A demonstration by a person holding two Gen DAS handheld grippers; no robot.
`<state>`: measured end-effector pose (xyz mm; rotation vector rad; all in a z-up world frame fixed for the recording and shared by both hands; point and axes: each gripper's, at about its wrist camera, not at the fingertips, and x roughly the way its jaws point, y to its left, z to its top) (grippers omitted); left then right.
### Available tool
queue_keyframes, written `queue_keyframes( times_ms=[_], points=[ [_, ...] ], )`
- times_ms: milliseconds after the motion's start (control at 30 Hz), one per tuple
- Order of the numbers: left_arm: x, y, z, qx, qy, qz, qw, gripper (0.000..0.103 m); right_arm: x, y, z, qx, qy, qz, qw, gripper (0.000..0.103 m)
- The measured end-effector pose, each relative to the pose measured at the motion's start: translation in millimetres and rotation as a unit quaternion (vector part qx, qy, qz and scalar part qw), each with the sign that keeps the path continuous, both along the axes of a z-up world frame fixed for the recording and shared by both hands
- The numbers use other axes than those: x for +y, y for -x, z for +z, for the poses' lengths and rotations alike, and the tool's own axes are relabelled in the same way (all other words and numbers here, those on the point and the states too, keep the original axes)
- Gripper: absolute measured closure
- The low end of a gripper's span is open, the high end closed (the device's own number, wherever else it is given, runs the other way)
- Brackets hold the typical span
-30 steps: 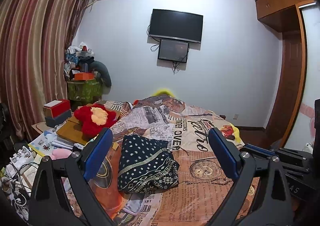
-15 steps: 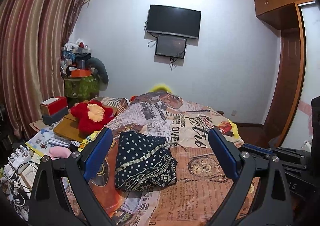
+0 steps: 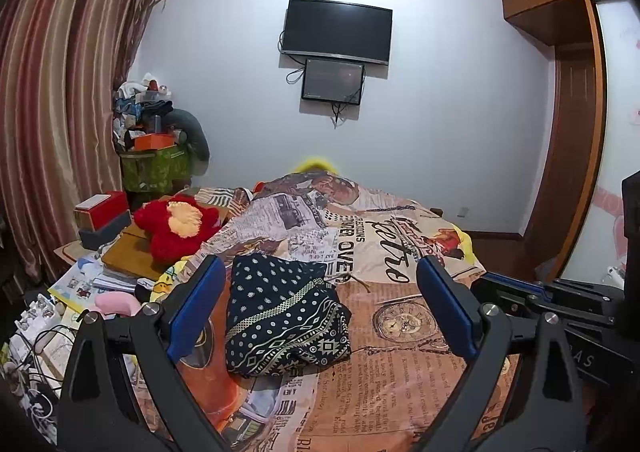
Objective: Fold large clothes
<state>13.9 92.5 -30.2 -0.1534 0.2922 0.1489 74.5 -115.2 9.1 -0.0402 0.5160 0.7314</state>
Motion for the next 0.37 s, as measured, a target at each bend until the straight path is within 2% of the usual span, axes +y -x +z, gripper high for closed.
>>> queue_keyframes(
  times_ms=[367],
  points=[
    [-1.2,-2.8,-3.0,0.007,-0.005,-0.004,1.0000,0.006,0.3,-4.0,-1.2,0.003,0.002,-0.008,1.000,0.099]
  ],
)
